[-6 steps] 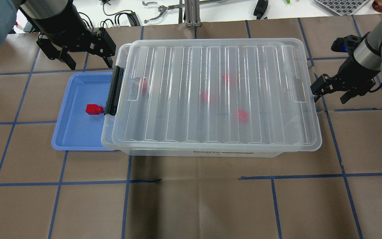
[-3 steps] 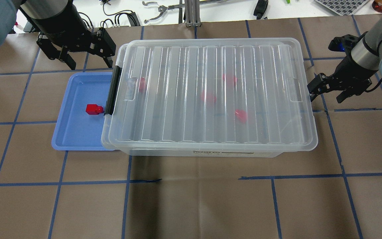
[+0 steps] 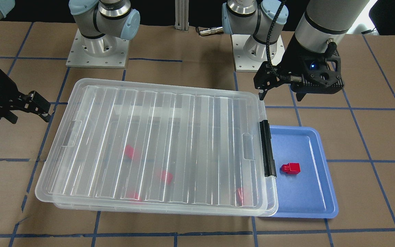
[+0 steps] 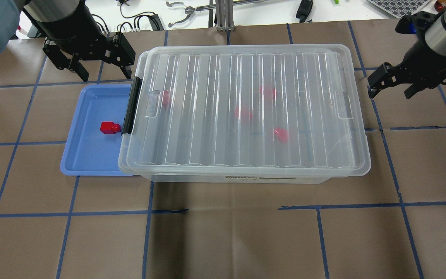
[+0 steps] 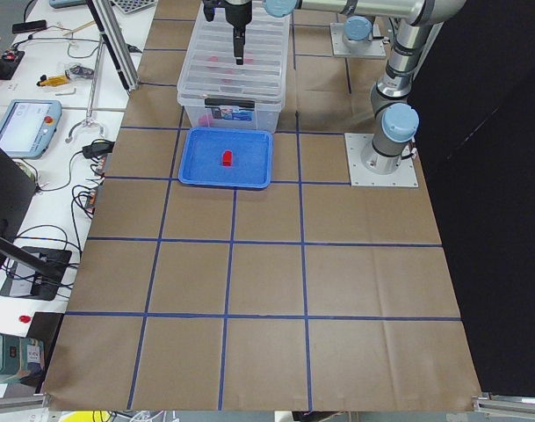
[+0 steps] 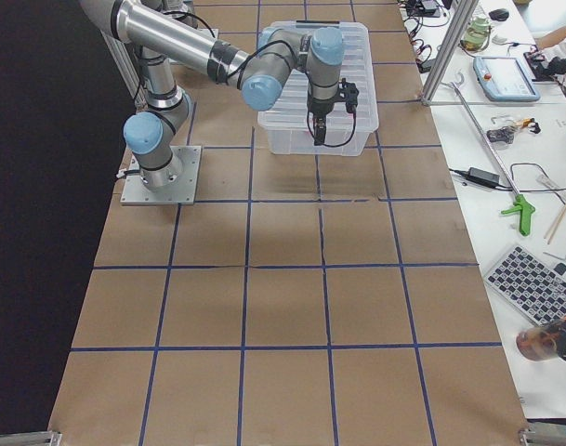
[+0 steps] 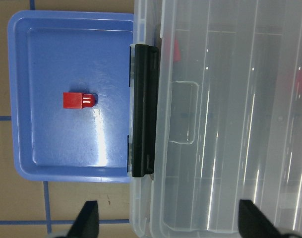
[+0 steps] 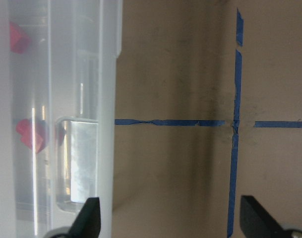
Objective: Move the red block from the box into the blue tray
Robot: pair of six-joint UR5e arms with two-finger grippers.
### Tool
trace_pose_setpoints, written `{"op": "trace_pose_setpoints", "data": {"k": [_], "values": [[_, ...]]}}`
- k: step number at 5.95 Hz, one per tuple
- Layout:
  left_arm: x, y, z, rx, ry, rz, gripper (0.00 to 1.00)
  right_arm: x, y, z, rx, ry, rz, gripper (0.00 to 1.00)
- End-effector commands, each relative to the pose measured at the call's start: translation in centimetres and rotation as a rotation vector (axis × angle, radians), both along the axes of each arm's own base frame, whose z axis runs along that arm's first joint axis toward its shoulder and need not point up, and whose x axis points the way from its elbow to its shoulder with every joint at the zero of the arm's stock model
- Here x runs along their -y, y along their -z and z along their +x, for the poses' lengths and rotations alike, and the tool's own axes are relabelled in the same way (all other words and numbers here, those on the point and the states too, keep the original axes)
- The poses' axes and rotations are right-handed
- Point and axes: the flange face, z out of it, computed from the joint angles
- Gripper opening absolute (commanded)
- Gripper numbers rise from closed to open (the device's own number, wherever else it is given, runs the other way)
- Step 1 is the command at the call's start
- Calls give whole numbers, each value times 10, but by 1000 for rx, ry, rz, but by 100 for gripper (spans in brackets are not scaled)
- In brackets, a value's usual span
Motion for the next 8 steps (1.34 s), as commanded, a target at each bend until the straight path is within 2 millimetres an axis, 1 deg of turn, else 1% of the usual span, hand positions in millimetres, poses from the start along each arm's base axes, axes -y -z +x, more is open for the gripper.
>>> {"op": "trace_pose_setpoints", "data": {"k": [1,2,3,4,5,6,8], "values": [[0,0,0,-1,0,0,98,7,-45,51,2,43,9,100],[0,0,0,-1,0,0,98,4,-62,96,0,70,-1,100],[1,0,0,-1,0,-3,98,-5,-76,142,-34,86,14,100],[1,0,0,-1,0,-3,98,-13,-86,171,-40,113,34,100],[1,0,0,-1,0,-5,98,-14,-85,170,-51,109,42,100],[1,0,0,-1,0,-5,98,-16,-89,165,-93,102,31,100],[1,0,0,-1,0,-5,98,-17,-89,163,-97,107,29,100]]}}
